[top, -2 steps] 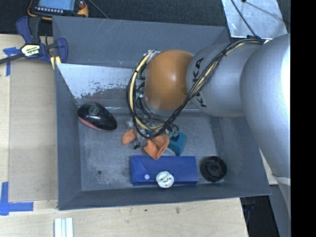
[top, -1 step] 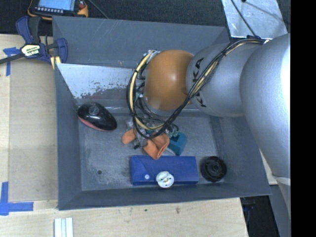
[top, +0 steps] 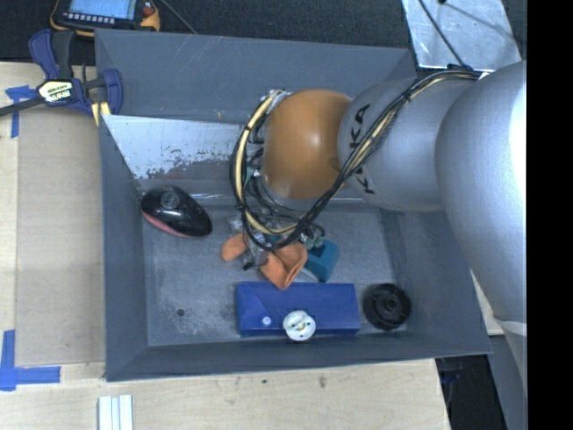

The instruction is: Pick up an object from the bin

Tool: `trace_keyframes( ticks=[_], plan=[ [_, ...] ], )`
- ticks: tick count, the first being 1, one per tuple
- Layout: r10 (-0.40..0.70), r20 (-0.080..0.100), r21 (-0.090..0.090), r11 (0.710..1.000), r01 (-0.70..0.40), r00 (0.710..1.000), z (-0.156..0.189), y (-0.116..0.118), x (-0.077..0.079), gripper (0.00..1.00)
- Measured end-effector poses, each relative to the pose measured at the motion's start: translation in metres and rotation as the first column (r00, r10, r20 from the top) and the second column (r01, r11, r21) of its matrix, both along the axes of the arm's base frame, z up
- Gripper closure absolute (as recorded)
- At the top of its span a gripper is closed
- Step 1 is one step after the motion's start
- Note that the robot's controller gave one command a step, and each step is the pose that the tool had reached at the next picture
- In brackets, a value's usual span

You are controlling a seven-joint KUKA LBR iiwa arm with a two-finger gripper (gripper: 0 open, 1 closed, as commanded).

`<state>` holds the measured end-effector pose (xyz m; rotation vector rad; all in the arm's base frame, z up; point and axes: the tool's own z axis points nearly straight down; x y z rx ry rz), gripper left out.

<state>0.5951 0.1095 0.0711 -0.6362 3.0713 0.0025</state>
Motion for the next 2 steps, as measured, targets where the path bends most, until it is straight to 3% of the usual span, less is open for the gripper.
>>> trace_keyframes(
  ticks=[1,2],
  plan=[
    [0.006,0.002,0.003,1.0,-0.006,1.0,0.001,-0.014,0.003,1.0],
    [0.009,-0.001,-0.001,1.0,-0.009,1.0,0.082,0.011,0.007,1.0]
  ],
)
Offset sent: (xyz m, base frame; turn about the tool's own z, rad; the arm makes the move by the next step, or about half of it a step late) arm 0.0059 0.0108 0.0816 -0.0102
